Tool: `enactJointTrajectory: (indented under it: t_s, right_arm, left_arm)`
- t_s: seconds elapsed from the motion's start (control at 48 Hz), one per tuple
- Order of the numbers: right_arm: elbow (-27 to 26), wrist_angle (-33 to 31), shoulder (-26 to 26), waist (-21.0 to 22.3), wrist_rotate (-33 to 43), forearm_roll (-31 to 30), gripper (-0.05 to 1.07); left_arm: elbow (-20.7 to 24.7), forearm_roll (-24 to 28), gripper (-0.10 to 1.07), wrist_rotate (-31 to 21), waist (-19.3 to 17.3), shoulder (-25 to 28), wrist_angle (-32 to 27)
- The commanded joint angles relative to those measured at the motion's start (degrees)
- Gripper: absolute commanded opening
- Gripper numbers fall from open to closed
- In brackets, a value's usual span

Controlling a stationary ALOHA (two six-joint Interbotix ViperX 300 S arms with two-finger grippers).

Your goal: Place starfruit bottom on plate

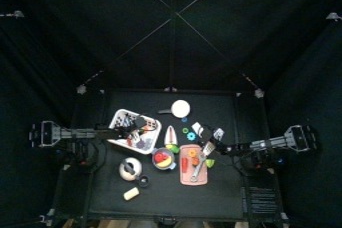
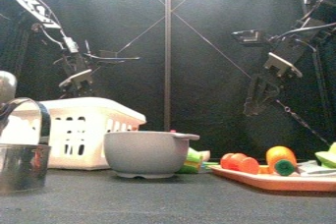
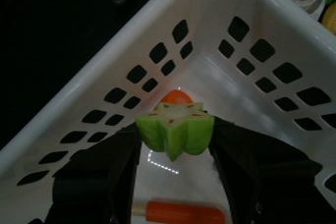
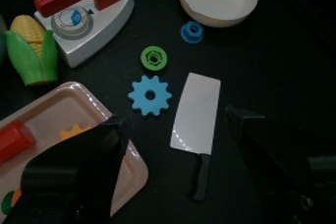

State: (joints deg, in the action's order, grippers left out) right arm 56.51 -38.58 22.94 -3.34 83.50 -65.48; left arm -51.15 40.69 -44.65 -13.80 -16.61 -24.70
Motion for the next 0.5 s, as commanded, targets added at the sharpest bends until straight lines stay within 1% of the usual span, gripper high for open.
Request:
enactJointTrajectory:
  t_s: [0.0, 0.125, 0.271, 0.375, 0.479]
  right_arm:
    - [-1.0, -0.1, 0.4, 0.4, 0.2, -0.4, 1.04]
    - [-0.8, -0.4, 0.7, 0.5, 0.3, -0.1, 1.04]
    - [-0.8, -2.5, 1.1, 0.8, 0.6, 0.1, 1.04]
    - [-0.6, -4.0, 1.1, 0.8, 0.5, 0.9, 1.04]
    - [-0.5, -6.2, 1.1, 0.8, 0.4, 3.3, 1.04]
  left_arm:
    - [1.4, -0.2, 0.69, -0.1, 0.4, -0.6, 0.0]
    - [3.3, -1.1, 0.69, -0.2, 3.1, -2.6, -0.7]
    - [7.5, -1.4, 0.69, -0.2, 9.0, -4.0, -0.3]
    - [10.4, -1.4, 0.69, -0.3, 12.7, -2.7, 0.5]
    - [13.4, -1.3, 0.69, -0.2, 16.2, 0.8, 2.4]
